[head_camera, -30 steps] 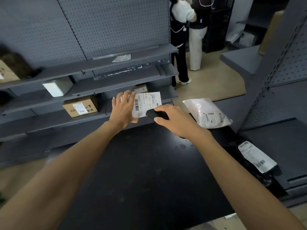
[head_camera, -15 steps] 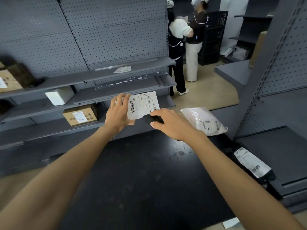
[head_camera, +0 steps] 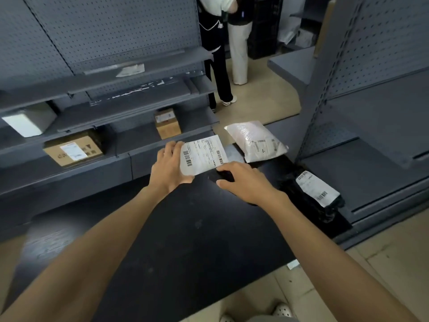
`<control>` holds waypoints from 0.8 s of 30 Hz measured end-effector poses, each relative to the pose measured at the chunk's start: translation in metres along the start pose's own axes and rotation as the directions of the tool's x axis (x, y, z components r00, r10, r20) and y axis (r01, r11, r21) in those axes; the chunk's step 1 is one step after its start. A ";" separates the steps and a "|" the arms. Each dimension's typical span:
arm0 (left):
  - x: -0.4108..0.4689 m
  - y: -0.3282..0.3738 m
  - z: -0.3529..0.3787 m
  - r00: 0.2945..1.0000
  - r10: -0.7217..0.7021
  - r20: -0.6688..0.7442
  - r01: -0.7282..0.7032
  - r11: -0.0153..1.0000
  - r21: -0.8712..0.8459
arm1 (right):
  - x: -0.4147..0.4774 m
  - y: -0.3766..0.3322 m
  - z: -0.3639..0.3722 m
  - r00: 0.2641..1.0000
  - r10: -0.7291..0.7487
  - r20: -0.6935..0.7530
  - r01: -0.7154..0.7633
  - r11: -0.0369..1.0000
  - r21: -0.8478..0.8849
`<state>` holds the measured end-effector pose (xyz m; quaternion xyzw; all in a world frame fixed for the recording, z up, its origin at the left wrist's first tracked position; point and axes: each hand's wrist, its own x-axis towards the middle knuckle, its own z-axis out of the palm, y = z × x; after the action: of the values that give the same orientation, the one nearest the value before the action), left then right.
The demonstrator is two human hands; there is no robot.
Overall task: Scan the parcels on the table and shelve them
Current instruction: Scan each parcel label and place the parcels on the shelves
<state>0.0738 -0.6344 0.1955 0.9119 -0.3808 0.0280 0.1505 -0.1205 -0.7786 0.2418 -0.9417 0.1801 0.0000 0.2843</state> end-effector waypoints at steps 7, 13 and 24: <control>-0.006 0.098 0.046 0.983 0.168 0.079 -0.165 0.985 -0.038 | -0.064 0.072 -0.026 0.988 0.141 -0.068 -0.137 0.989 0.060; -0.045 0.224 0.091 0.960 0.248 0.130 -0.241 0.968 -0.066 | -0.162 0.160 -0.055 0.960 0.257 -0.110 -0.250 0.966 0.070; -0.139 0.525 0.176 0.733 0.652 0.195 -0.655 0.754 -0.060 | -0.407 0.332 -0.129 0.784 0.544 -0.298 -0.500 0.839 0.215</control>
<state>-0.4045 -0.9398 0.1377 0.7191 -0.6896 -0.0120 0.0853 -0.6268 -0.9666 0.2131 -0.8198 0.4807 -0.0985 0.2951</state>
